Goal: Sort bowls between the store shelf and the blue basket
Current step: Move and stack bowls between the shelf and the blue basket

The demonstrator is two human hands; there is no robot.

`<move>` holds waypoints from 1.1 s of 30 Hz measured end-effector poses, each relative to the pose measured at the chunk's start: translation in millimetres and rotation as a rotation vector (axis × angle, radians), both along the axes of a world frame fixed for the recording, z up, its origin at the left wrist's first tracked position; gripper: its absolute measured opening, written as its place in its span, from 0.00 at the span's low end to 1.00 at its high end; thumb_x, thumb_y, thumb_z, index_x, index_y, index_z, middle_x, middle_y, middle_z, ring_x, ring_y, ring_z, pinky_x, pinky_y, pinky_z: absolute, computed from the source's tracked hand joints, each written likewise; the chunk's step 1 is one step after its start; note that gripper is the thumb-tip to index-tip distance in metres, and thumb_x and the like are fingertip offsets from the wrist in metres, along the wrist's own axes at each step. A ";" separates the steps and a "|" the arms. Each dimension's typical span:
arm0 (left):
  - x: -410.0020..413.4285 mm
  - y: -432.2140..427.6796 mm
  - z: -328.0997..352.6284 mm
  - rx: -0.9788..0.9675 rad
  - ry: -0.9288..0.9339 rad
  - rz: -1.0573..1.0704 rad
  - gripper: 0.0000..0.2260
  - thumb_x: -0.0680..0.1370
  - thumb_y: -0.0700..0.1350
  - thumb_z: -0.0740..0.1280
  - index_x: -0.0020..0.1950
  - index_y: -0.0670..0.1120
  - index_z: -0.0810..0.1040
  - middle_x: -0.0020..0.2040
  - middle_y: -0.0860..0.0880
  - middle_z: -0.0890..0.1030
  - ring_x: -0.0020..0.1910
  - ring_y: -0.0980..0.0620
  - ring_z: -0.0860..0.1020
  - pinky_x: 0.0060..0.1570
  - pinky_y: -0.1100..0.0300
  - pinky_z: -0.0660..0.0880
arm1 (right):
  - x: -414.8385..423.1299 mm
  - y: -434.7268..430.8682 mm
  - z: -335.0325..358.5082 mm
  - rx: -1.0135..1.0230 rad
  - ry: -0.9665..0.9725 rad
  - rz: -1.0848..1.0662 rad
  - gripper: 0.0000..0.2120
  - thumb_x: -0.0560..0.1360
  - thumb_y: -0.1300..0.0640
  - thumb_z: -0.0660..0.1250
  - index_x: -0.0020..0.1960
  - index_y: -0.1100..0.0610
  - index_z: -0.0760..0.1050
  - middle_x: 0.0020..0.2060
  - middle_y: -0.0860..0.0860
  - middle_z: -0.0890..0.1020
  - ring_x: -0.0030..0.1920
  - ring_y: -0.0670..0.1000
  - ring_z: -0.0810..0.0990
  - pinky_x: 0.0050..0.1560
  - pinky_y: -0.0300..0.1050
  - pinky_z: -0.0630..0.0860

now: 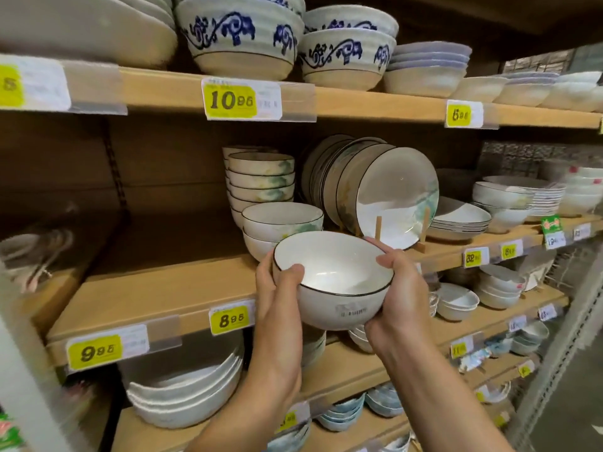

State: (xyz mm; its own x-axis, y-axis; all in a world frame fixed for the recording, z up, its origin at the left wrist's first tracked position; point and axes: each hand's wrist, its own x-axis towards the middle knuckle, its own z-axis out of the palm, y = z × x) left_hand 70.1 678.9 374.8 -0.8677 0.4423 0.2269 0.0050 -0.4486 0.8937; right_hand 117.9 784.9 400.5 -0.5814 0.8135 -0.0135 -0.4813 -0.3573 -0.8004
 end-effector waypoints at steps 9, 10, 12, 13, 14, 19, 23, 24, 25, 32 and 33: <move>-10.7 8.7 12.3 0.093 -0.125 0.263 0.24 0.65 0.53 0.64 0.61 0.62 0.76 0.56 0.55 0.81 0.58 0.49 0.78 0.53 0.49 0.79 | -22.1 11.6 -5.6 0.358 -0.038 0.221 0.22 0.64 0.50 0.60 0.56 0.38 0.77 0.50 0.39 0.80 0.54 0.46 0.79 0.46 0.44 0.76; -14.2 6.4 17.0 0.112 -0.159 0.227 0.21 0.67 0.53 0.63 0.60 0.59 0.79 0.57 0.51 0.82 0.59 0.46 0.79 0.56 0.44 0.78 | -24.3 20.3 -3.3 0.406 -0.039 0.292 0.21 0.64 0.49 0.61 0.55 0.38 0.78 0.49 0.37 0.81 0.54 0.45 0.79 0.47 0.43 0.76; -17.8 3.9 24.7 0.103 -0.198 0.162 0.18 0.70 0.53 0.60 0.54 0.54 0.83 0.54 0.45 0.84 0.55 0.43 0.82 0.59 0.40 0.76 | -30.0 34.6 4.0 0.418 -0.010 0.531 0.20 0.66 0.49 0.62 0.56 0.41 0.80 0.51 0.41 0.83 0.54 0.45 0.82 0.48 0.44 0.77; -19.3 3.9 26.6 0.091 -0.199 0.150 0.17 0.71 0.53 0.59 0.51 0.54 0.85 0.52 0.44 0.85 0.52 0.43 0.83 0.57 0.40 0.76 | -32.4 40.2 7.3 0.386 0.002 0.642 0.20 0.67 0.49 0.62 0.57 0.43 0.80 0.53 0.45 0.84 0.54 0.47 0.83 0.49 0.45 0.78; -21.2 4.8 27.8 0.088 -0.198 0.150 0.16 0.72 0.52 0.58 0.48 0.54 0.85 0.50 0.44 0.85 0.49 0.44 0.84 0.55 0.41 0.78 | -34.3 45.7 8.9 0.350 0.010 0.719 0.20 0.68 0.48 0.62 0.58 0.44 0.80 0.54 0.48 0.84 0.55 0.48 0.83 0.49 0.46 0.78; -28.6 12.6 38.5 0.002 -0.215 0.154 0.17 0.71 0.49 0.59 0.46 0.46 0.86 0.48 0.42 0.85 0.45 0.45 0.84 0.51 0.46 0.77 | -34.7 65.1 4.2 0.132 0.037 0.870 0.26 0.63 0.51 0.69 0.61 0.52 0.79 0.57 0.54 0.84 0.58 0.53 0.82 0.51 0.49 0.79; -23.0 18.1 42.5 -0.030 -0.187 0.120 0.18 0.73 0.50 0.58 0.48 0.45 0.86 0.50 0.42 0.85 0.48 0.46 0.84 0.52 0.48 0.76 | -29.3 70.5 3.6 0.079 0.032 0.781 0.27 0.59 0.49 0.68 0.58 0.53 0.81 0.52 0.53 0.85 0.55 0.52 0.83 0.51 0.50 0.78; -18.4 20.3 41.6 -0.021 -0.157 0.137 0.18 0.75 0.51 0.58 0.50 0.45 0.86 0.50 0.43 0.85 0.49 0.47 0.84 0.51 0.49 0.77 | -27.7 70.6 5.2 0.060 0.028 0.755 0.26 0.59 0.50 0.67 0.57 0.54 0.81 0.51 0.53 0.86 0.54 0.53 0.83 0.51 0.51 0.78; -13.6 24.1 42.2 -0.001 -0.127 0.165 0.18 0.75 0.52 0.59 0.51 0.45 0.85 0.51 0.43 0.85 0.51 0.48 0.83 0.51 0.49 0.76 | -26.4 70.3 6.7 0.052 0.025 0.734 0.23 0.63 0.52 0.66 0.57 0.54 0.81 0.50 0.53 0.86 0.53 0.53 0.84 0.50 0.51 0.78; 10.0 35.8 33.3 0.035 0.016 0.305 0.32 0.59 0.58 0.71 0.64 0.59 0.75 0.54 0.54 0.84 0.53 0.53 0.83 0.50 0.50 0.81 | -21.2 69.4 12.8 0.146 0.027 0.582 0.16 0.76 0.51 0.59 0.60 0.47 0.78 0.50 0.48 0.86 0.53 0.51 0.83 0.52 0.51 0.79; 7.0 34.5 35.5 0.026 0.059 0.324 0.29 0.61 0.60 0.70 0.62 0.61 0.77 0.53 0.55 0.84 0.53 0.54 0.83 0.48 0.52 0.81 | -21.9 69.6 14.5 0.205 0.037 0.557 0.15 0.74 0.49 0.60 0.59 0.44 0.78 0.49 0.47 0.86 0.52 0.49 0.84 0.52 0.50 0.79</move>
